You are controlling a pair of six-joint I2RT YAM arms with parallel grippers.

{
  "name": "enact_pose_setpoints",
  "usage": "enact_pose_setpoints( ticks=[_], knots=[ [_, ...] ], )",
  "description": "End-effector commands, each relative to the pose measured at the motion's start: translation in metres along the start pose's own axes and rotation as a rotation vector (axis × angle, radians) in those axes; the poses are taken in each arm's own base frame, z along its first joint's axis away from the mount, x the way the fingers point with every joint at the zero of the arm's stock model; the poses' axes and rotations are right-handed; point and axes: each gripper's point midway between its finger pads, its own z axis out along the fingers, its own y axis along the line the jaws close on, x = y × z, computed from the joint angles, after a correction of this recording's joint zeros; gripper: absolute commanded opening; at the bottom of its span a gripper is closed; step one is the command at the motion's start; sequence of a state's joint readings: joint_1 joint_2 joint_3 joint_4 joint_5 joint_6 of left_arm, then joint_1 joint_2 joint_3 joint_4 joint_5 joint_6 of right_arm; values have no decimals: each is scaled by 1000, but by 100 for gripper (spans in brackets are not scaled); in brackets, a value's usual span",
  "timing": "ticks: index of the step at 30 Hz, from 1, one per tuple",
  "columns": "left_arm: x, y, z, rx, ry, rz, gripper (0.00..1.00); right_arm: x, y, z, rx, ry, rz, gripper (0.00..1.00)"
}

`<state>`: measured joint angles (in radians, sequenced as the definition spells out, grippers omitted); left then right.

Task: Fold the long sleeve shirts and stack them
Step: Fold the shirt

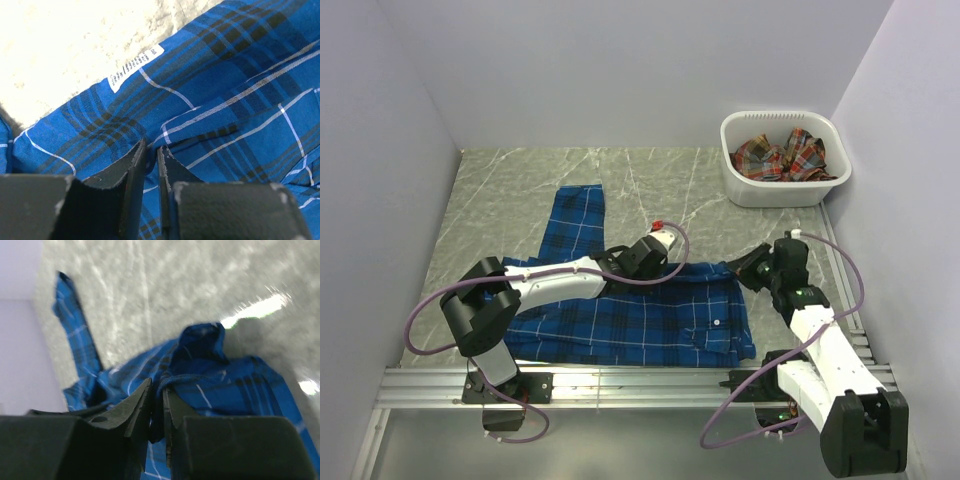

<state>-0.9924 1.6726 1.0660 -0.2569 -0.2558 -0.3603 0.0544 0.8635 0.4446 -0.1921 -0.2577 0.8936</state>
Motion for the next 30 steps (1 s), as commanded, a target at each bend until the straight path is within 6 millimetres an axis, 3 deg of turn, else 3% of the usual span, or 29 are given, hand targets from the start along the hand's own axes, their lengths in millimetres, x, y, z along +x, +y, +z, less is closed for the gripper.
enact_pose_setpoints(
  ticks=[1,7,11,15,18,21,30],
  knots=[
    [4,-3,-1,26,23,19,22,22,-29,-6,117,97,-7,23],
    [28,-10,-1,78,109,43,25,36,-64,-11,247,129,-2,34],
    [39,-15,-3,111,147,56,30,21,-61,-18,270,79,-69,47],
    [45,-26,-7,141,161,85,32,-10,-31,-27,222,-6,-163,65],
    [48,-28,-7,145,172,94,31,-19,-11,-25,160,-18,-192,67],
    [50,-29,-7,147,179,99,29,-21,-7,-17,149,-6,-190,65],
    [65,-28,-7,154,223,115,23,-8,-18,26,184,161,-206,60]
  ],
)
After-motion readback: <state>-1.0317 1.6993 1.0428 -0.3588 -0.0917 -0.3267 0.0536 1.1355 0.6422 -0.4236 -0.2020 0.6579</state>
